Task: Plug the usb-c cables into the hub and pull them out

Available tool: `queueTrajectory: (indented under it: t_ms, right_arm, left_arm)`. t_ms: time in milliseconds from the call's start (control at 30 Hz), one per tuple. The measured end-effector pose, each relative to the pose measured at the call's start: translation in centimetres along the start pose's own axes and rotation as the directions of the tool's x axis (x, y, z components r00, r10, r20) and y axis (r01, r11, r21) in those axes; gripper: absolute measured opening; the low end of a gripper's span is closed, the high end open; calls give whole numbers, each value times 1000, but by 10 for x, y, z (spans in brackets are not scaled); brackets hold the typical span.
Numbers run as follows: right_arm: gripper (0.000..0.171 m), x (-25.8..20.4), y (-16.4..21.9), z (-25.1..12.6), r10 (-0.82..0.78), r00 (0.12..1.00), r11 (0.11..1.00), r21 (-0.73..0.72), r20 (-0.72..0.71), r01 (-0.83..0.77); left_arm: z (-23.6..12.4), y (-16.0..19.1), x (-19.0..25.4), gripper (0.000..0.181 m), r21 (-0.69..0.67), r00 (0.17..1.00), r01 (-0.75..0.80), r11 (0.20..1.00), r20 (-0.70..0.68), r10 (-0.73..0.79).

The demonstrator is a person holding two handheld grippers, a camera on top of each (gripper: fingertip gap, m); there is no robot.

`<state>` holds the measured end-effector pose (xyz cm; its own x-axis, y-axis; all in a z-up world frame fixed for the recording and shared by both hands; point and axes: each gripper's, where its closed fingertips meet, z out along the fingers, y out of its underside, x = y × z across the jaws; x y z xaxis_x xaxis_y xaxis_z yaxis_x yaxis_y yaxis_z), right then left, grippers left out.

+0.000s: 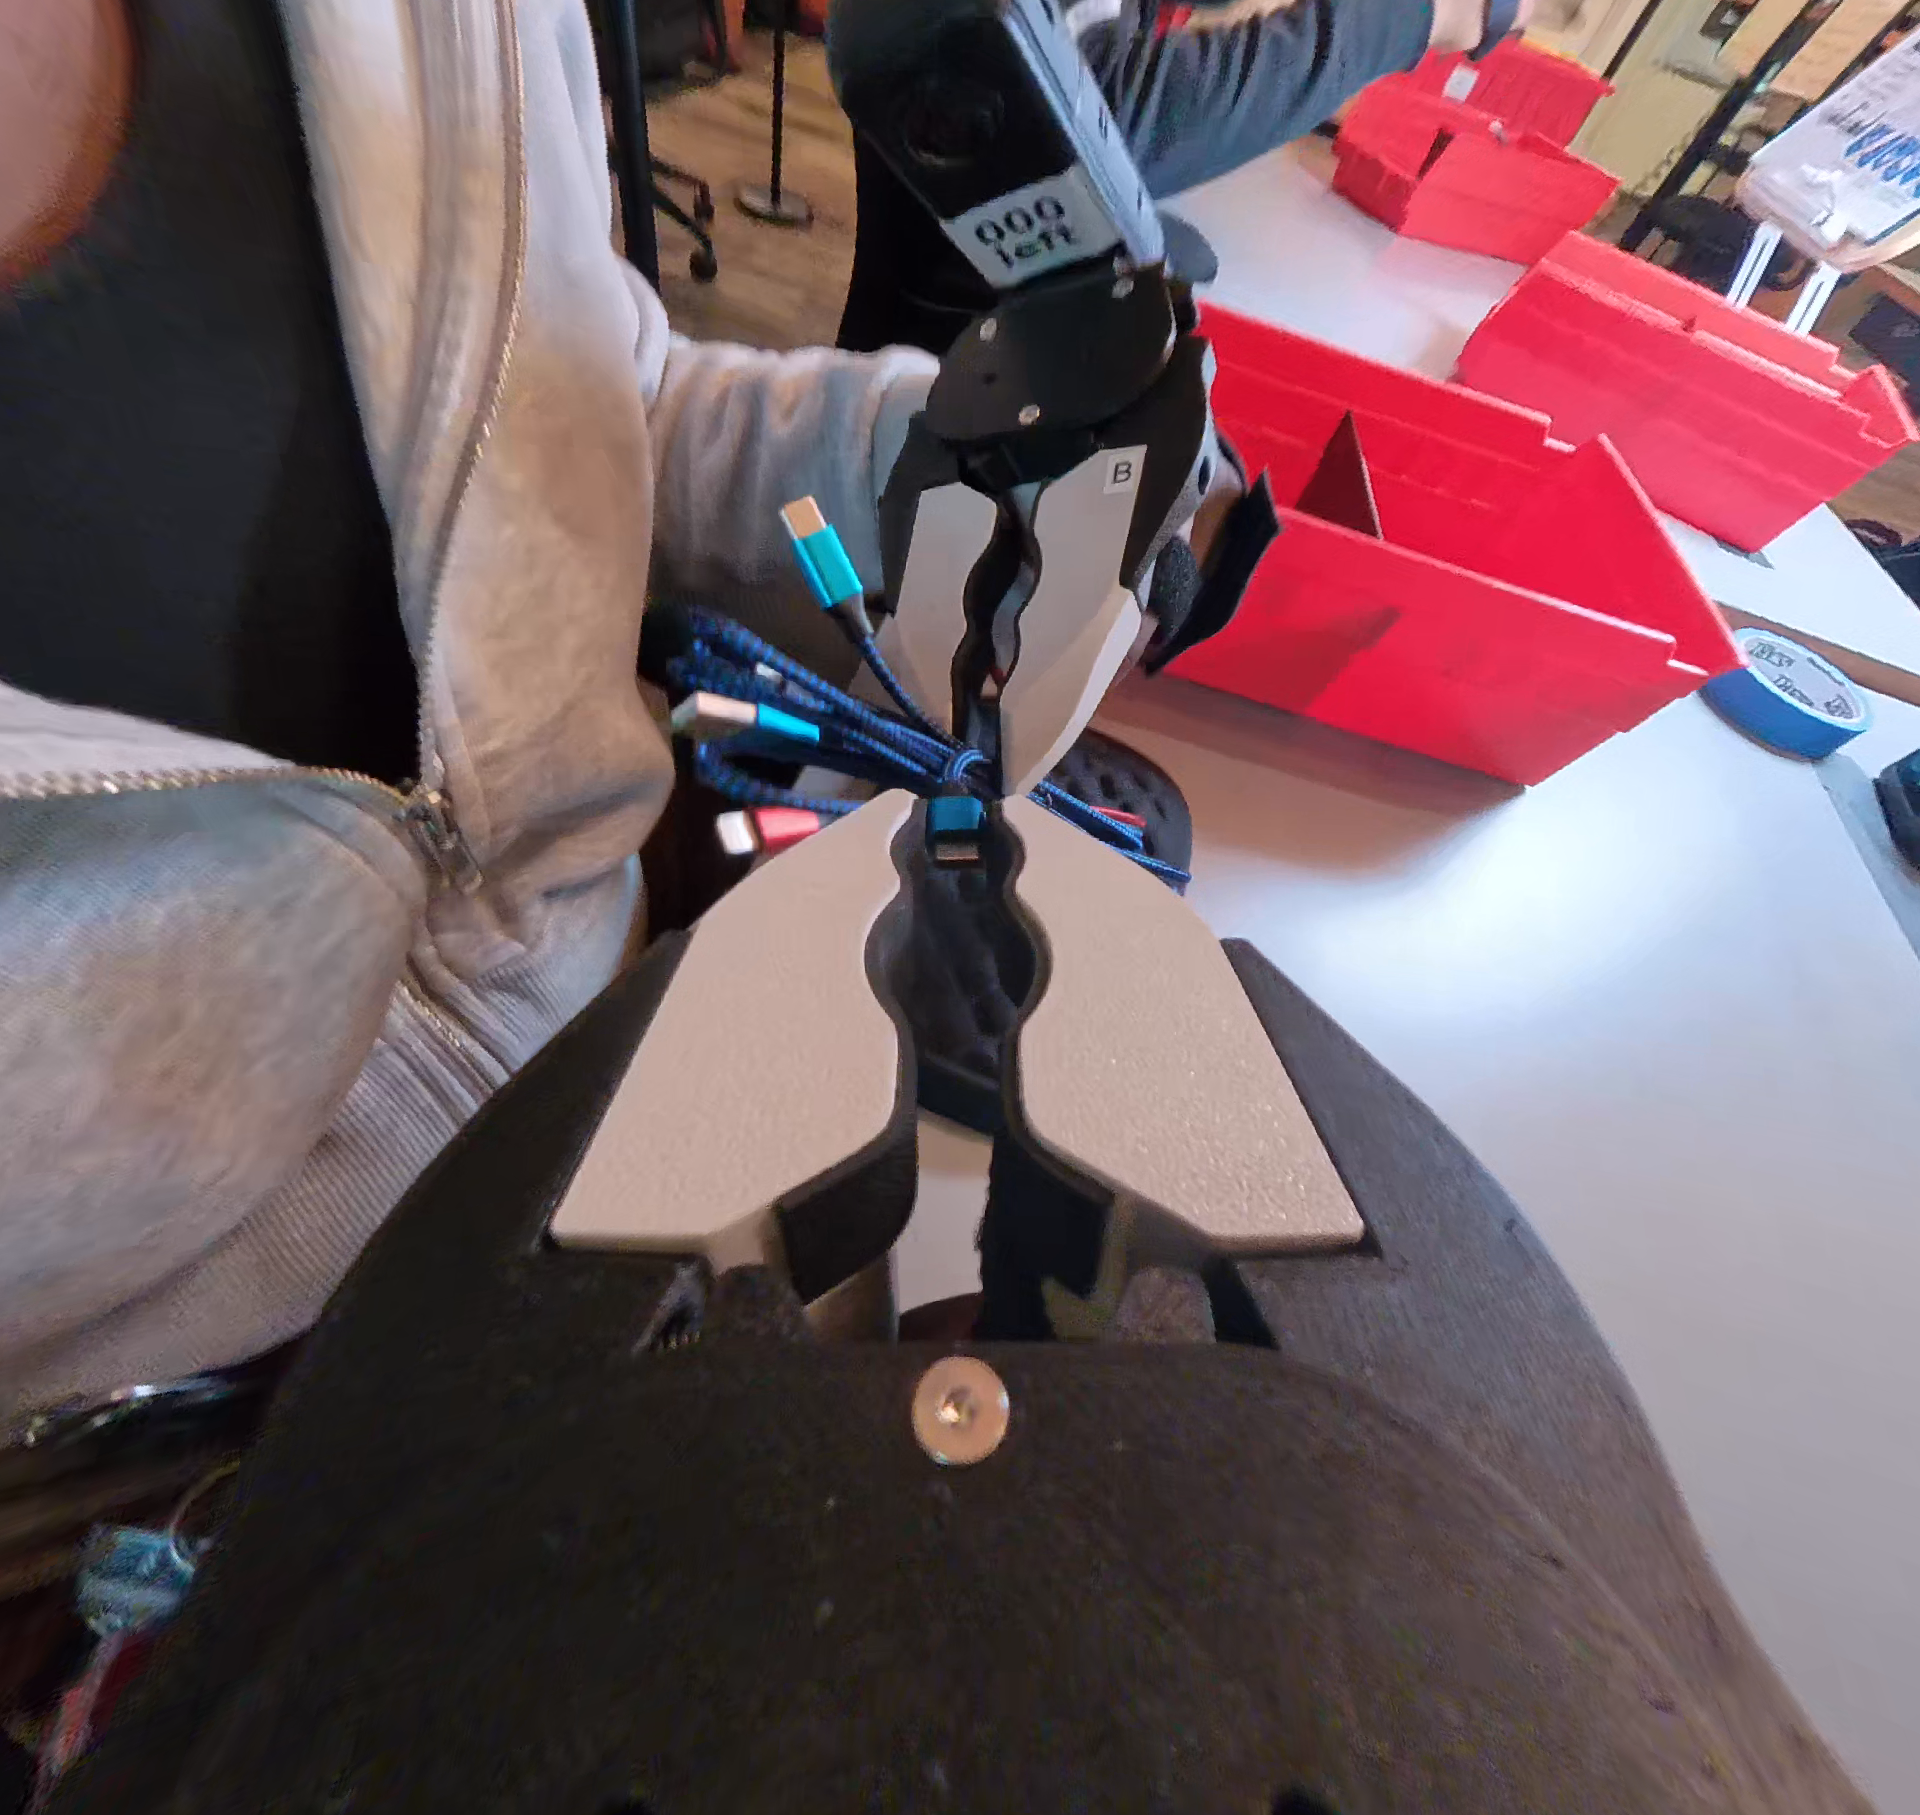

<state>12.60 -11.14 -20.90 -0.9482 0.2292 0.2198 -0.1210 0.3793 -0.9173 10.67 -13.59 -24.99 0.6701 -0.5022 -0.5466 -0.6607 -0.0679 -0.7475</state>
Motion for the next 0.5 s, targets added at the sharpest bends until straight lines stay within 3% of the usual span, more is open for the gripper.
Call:
queueTrajectory:
  t_ms: [67, 133, 200, 333, 433, 500]
  right_arm:
    - [10, 7, -11, -6, 48, 998, 995, 87, -36, -44]
    - [10, 18, -18, -9, 106, 990, 983, 160, -95, -90]
    - [10, 23, -16, -6, 146, 980, 973, 197, -134, -118]
    - [10, 35, -29, -9, 314, 935, 882, 414, -162, -225]
    - [9, 47, -30, -15, 431, 882, 809, 515, -191, -284]
    - [9, 50, -31, -13, 483, 857, 776, 541, -180, -324]
  left_arm:
    - [-14, -20, -11, 12, 207, 993, 97, 973, 45, -109]
    - [-40, -46, -30, 13, 516, 959, 201, 833, 67, -274]
    - [-59, -50, -48, 8, 679, 904, 268, 684, 69, -422]
    - [-58, -37, -69, 7, 731, 791, 308, 608, 159, -591]
    - [-45, -23, -75, 8, 643, 727, 376, 667, 241, -643]
    - [-40, -13, -82, 8, 584, 658, 470, 662, 267, -704]
